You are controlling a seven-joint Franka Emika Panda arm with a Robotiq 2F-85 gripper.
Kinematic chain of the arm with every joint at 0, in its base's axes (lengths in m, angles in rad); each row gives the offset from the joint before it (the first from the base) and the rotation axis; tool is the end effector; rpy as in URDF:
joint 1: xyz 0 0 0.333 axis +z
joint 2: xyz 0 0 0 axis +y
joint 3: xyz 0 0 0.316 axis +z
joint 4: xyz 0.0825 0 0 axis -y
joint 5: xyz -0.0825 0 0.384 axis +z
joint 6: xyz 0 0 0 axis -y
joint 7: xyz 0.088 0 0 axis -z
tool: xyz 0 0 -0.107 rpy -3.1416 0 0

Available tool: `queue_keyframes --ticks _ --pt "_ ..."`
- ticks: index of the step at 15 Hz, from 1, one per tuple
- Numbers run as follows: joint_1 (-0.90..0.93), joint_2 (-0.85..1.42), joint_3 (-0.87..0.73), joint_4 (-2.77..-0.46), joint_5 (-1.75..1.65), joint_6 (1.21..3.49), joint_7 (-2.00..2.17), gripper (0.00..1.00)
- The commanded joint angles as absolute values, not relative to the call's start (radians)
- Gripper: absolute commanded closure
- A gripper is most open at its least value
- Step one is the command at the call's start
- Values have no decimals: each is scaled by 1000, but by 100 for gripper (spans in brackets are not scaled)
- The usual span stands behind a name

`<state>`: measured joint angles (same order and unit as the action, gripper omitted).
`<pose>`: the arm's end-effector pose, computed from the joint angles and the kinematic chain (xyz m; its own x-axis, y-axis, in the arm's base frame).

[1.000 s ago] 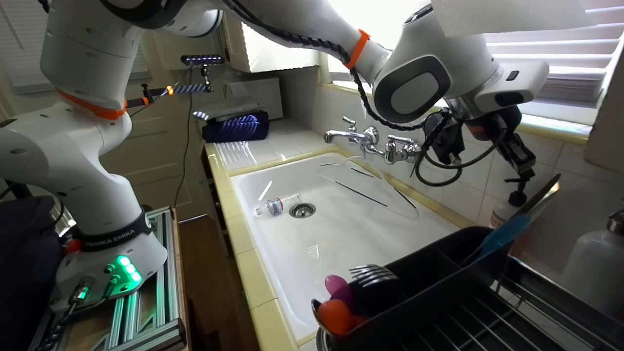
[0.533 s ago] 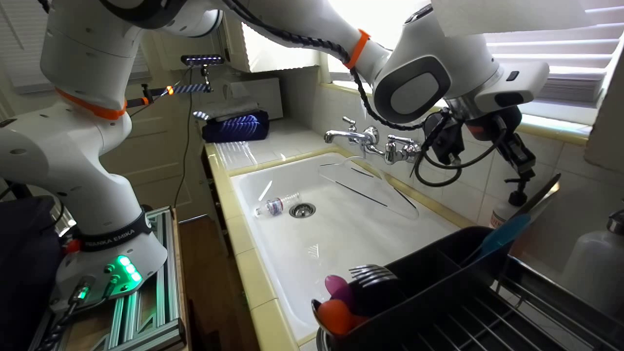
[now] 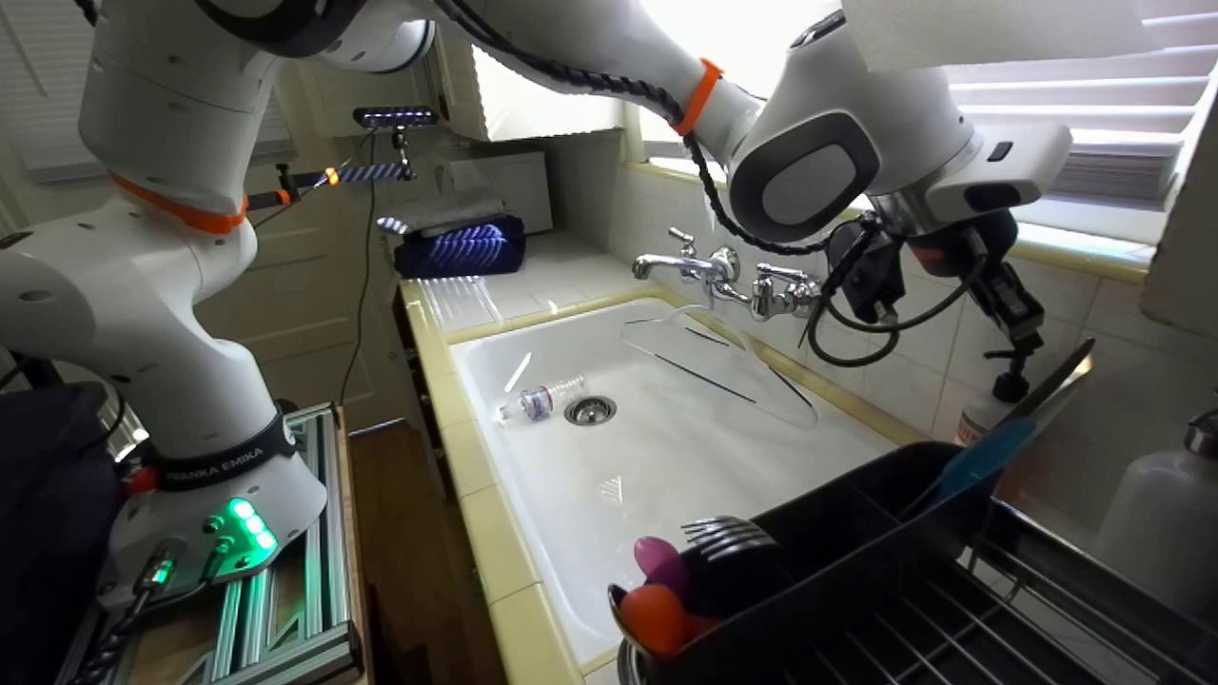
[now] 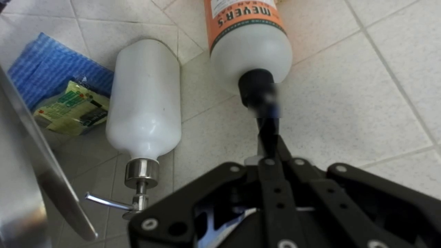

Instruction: Push down on the pump bottle.

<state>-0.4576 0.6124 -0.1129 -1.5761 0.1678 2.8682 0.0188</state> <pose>0.6313 -0.3958 0.3632 0.5804 -0.5190 0.6275 -0.6121 -0.7863 -0.0841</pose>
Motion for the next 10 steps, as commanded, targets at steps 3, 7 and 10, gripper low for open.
queue_keyframes --ticks 3,7,10 --pt "-451 639 -117 -1597 191 2849 24 100" --pt "-450 639 -121 -1603 189 2850 27 100" --pt "-448 640 -123 -1608 189 2851 30 100"
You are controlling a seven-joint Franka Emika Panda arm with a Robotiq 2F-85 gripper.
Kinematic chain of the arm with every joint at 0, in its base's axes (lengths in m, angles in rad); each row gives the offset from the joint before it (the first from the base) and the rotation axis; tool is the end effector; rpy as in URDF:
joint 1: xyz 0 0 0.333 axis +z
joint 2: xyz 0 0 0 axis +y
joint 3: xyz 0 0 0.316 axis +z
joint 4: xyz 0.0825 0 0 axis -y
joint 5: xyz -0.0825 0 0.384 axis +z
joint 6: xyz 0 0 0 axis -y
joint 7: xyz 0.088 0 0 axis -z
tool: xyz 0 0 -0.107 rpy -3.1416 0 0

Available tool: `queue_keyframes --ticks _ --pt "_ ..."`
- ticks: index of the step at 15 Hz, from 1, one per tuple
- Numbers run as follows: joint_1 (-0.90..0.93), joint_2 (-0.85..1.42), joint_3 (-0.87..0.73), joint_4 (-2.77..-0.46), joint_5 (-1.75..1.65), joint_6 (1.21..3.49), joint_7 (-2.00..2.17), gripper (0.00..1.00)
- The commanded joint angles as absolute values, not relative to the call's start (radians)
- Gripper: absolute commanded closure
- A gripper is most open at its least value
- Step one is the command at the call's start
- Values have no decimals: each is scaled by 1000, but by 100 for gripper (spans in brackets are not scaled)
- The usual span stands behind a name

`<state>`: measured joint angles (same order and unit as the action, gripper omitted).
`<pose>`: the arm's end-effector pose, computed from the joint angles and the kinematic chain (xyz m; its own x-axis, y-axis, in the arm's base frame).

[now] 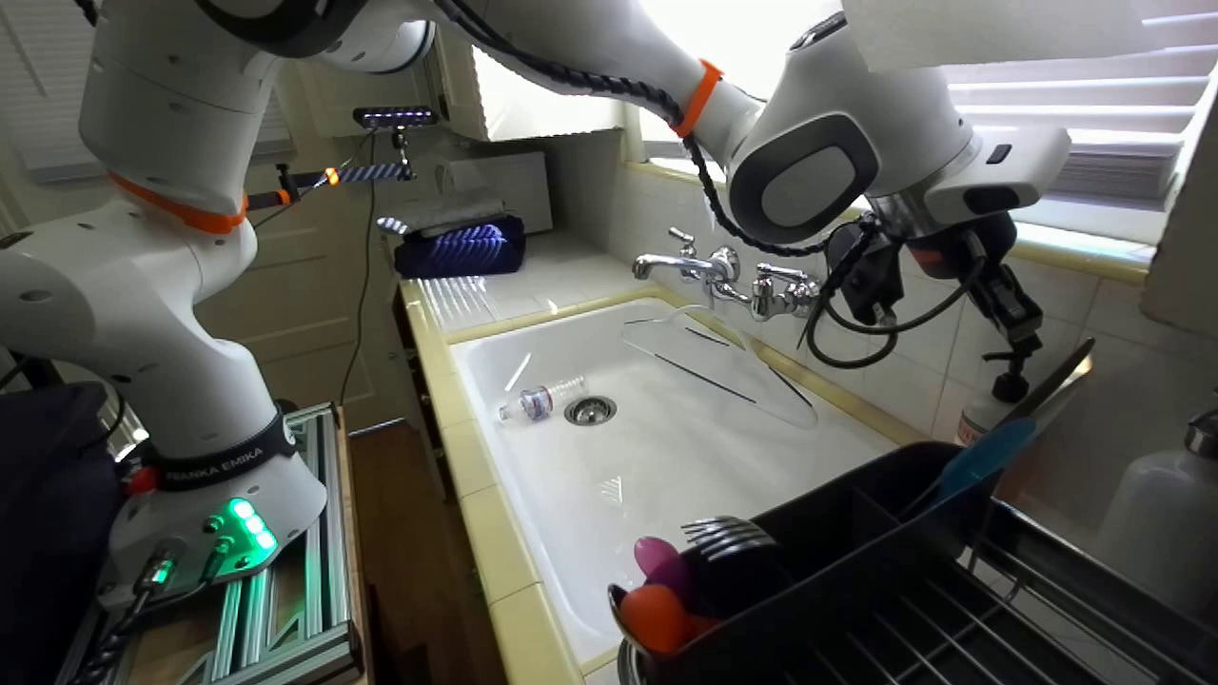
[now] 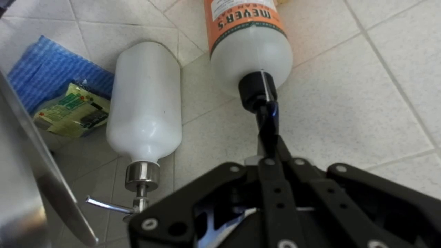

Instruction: Push down on the pump bottle.

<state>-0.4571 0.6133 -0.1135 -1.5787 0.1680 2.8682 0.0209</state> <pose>0.6309 -0.3957 0.3613 0.5809 -0.5218 0.6247 -0.6138 -0.7849 -0.0848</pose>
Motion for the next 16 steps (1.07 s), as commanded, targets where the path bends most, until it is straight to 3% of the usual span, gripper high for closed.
queue_keyframes --ticks 1,16 --pt "-448 640 -124 -1610 189 2851 31 100" --pt "-440 640 -137 -1632 187 2842 62 100"
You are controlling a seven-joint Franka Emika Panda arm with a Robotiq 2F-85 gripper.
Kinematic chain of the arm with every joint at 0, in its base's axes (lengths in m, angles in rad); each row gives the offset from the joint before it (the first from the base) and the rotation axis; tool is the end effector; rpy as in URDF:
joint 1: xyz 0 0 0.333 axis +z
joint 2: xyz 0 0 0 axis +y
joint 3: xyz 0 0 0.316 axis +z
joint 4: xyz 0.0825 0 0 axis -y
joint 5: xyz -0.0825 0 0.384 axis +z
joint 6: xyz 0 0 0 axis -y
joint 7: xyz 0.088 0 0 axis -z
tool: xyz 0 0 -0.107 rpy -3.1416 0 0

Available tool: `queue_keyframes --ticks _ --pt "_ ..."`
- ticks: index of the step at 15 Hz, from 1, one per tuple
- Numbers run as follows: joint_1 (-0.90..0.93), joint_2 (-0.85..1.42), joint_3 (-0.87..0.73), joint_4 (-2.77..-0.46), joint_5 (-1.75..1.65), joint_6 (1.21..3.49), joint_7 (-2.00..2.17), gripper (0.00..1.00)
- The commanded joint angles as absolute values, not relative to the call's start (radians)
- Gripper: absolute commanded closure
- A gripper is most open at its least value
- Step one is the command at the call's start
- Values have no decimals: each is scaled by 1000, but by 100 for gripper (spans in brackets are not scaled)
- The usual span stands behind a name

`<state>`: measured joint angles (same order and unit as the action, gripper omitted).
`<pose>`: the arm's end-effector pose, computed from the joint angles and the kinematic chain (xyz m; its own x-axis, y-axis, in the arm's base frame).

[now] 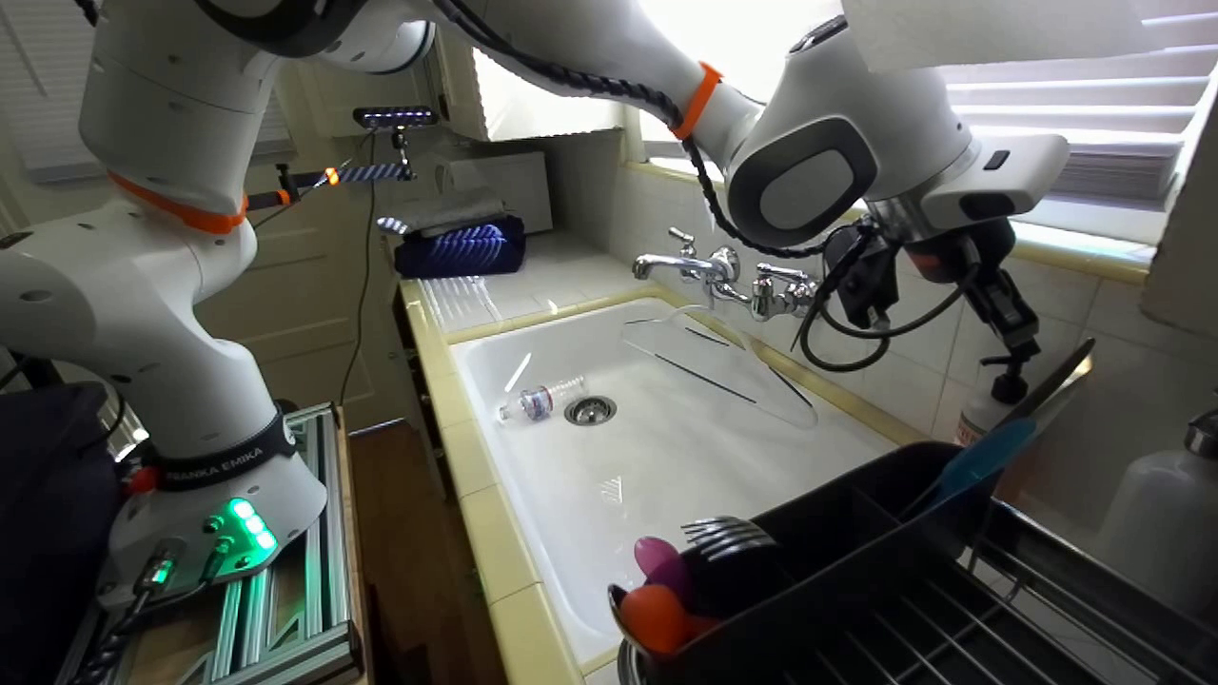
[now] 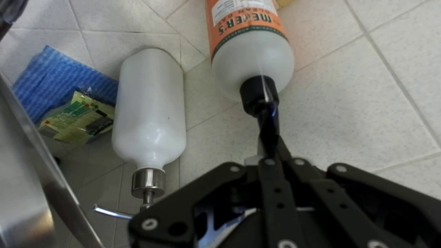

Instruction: Push down on the pump bottle.

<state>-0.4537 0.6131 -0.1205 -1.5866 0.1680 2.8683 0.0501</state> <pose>0.6287 -0.3965 0.3579 0.5663 -0.5463 0.6171 -0.6335 -0.7675 -0.0981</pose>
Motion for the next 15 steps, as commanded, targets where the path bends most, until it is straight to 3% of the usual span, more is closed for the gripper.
queue_keyframes --ticks 1,15 --pt "-438 640 -141 -1637 185 2842 64 100" --pt "-430 629 -150 -1619 190 2849 89 100"
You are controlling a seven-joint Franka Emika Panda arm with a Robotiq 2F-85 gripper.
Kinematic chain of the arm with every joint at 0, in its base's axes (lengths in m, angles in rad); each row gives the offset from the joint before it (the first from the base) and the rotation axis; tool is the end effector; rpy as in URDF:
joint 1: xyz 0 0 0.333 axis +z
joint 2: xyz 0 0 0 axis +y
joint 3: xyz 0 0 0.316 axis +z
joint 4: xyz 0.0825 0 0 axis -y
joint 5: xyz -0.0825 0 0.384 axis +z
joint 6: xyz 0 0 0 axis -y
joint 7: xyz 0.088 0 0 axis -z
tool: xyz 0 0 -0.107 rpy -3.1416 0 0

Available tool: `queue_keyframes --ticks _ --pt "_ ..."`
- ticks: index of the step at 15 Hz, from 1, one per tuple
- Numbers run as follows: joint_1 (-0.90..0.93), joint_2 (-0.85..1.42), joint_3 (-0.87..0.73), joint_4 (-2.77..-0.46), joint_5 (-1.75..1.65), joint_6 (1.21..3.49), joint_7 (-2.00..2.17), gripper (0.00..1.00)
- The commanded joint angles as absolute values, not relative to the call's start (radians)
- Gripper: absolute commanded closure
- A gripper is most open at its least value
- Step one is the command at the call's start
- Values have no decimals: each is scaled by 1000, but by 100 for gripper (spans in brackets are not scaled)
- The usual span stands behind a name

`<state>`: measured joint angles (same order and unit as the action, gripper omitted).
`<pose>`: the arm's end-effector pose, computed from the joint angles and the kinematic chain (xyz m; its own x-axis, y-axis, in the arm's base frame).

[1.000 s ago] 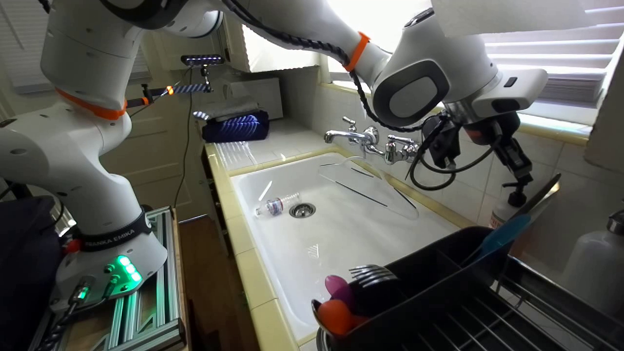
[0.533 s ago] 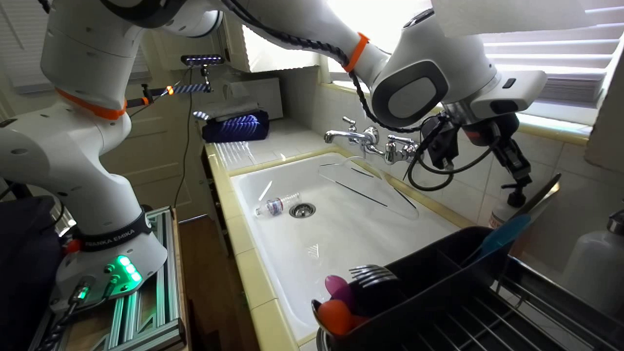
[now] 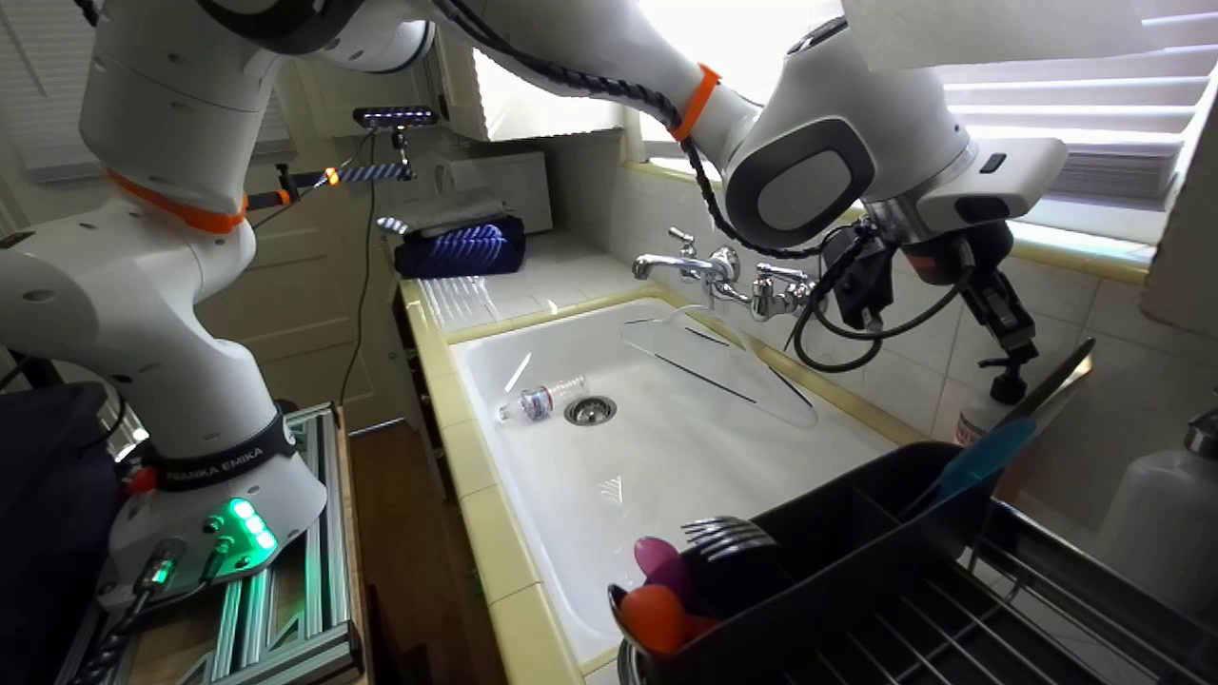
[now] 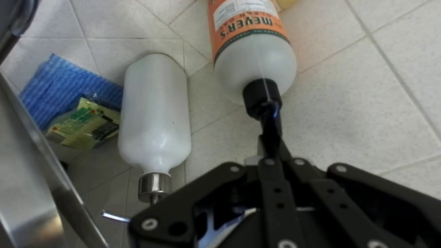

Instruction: Push down on the pump bottle.

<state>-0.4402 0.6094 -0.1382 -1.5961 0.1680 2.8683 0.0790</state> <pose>0.6266 -0.3962 0.3568 0.5524 -0.5657 0.6123 -0.6519 -0.7509 -0.1056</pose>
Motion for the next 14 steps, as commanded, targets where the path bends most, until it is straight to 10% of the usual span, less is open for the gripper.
queue_keyframes --ticks 1,14 --pt "-429 625 -151 -1618 189 2852 90 100" --pt "-394 552 -181 -1645 168 2838 92 100"
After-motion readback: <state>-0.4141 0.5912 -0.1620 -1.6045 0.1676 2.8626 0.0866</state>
